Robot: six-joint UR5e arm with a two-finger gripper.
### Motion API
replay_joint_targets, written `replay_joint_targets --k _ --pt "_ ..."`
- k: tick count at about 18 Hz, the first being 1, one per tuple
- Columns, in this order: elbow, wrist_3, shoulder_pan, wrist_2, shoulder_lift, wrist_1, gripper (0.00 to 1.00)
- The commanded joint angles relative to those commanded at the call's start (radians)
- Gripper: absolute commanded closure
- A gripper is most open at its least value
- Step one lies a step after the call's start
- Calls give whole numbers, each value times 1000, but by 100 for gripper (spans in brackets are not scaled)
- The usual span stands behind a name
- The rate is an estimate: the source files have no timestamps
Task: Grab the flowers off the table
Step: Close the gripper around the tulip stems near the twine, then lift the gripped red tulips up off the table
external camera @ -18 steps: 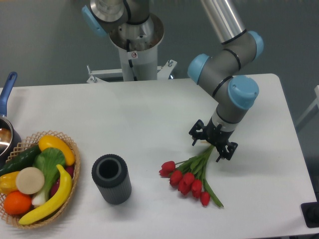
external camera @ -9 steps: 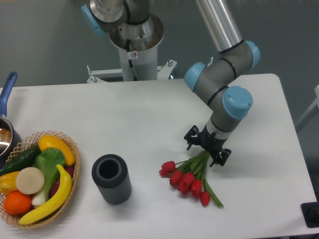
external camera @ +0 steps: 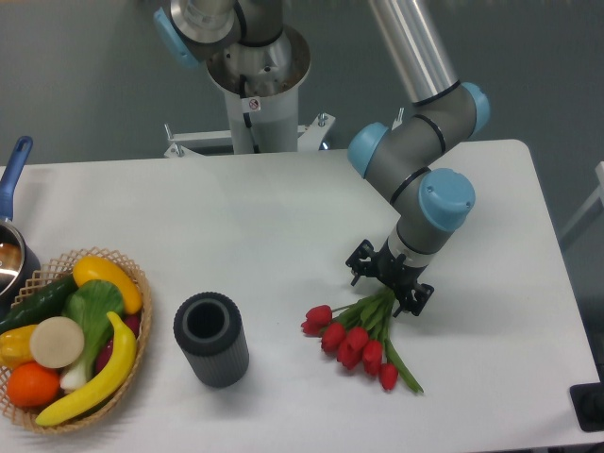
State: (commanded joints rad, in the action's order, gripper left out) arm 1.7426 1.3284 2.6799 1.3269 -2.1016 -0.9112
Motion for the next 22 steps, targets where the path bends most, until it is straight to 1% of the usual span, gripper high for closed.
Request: replay_joint_targets --k 2,5,8,11,13,18,22 --pt "-2 -24 0 0 2 0 34" --pt "-3 -41 0 0 9 0 52" --pt "0 -57 2 0 11 0 54" --pt "-2 -112 0 0 14 0 66" --pt "-2 -127 0 -2 15 0 67" --pt "-6 -126 2 -3 20 0 68" --pt "-17 -124 6 -5 63 0 68"
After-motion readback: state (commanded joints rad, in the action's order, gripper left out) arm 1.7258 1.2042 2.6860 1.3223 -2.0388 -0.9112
